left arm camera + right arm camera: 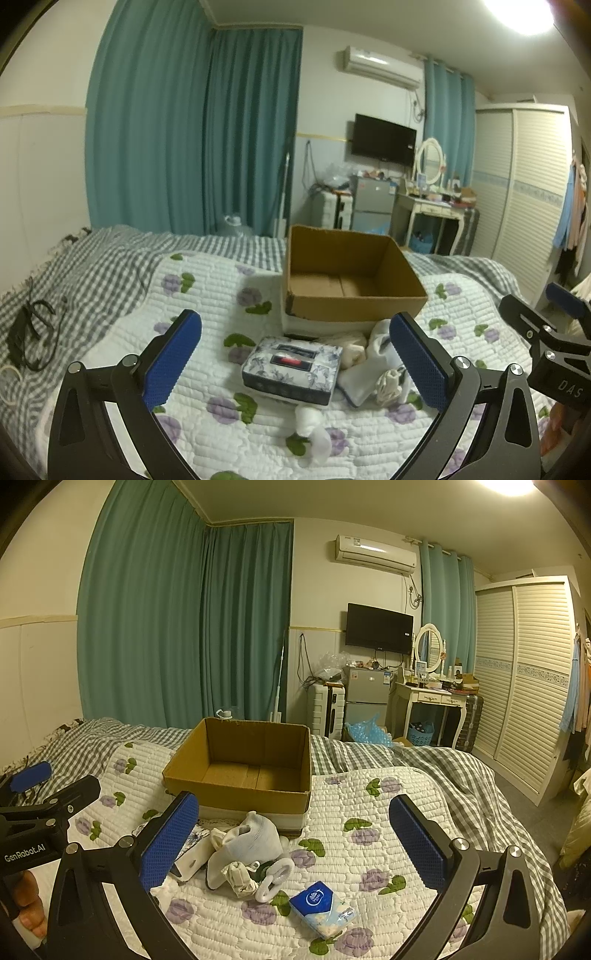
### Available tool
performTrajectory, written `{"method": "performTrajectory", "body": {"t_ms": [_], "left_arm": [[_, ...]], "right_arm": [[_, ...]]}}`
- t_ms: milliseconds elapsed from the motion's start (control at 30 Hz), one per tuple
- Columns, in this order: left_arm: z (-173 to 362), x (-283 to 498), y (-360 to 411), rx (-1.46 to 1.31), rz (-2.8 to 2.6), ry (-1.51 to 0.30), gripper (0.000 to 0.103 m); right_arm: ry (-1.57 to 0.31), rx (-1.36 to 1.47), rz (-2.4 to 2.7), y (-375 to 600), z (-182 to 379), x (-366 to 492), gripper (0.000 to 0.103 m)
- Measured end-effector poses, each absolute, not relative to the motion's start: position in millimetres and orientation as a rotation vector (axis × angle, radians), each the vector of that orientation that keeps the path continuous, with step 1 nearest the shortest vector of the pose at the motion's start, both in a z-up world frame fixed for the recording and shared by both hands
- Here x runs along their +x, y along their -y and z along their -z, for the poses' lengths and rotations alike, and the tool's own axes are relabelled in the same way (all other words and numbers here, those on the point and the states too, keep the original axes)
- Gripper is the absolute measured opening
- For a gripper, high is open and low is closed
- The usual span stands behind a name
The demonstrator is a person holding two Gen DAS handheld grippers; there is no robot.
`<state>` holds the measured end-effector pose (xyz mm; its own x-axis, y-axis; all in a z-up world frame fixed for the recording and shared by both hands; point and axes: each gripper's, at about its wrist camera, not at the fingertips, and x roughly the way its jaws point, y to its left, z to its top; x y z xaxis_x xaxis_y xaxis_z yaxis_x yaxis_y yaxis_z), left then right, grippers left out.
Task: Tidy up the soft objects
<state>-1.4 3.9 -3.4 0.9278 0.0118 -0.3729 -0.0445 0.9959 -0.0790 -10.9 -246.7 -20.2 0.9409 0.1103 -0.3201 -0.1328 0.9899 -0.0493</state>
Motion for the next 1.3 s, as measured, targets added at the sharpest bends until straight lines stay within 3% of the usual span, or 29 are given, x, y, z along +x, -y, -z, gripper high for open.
{"method": "performTrajectory", "body": {"t_ms": [1300], "left_arm": [[3, -1, -4, -0.088, -0.030, -0.382, 0.103]], "right_arm": [[-0.328, -0.075, -0.123, 244, 30, -12, 0.103]]}}
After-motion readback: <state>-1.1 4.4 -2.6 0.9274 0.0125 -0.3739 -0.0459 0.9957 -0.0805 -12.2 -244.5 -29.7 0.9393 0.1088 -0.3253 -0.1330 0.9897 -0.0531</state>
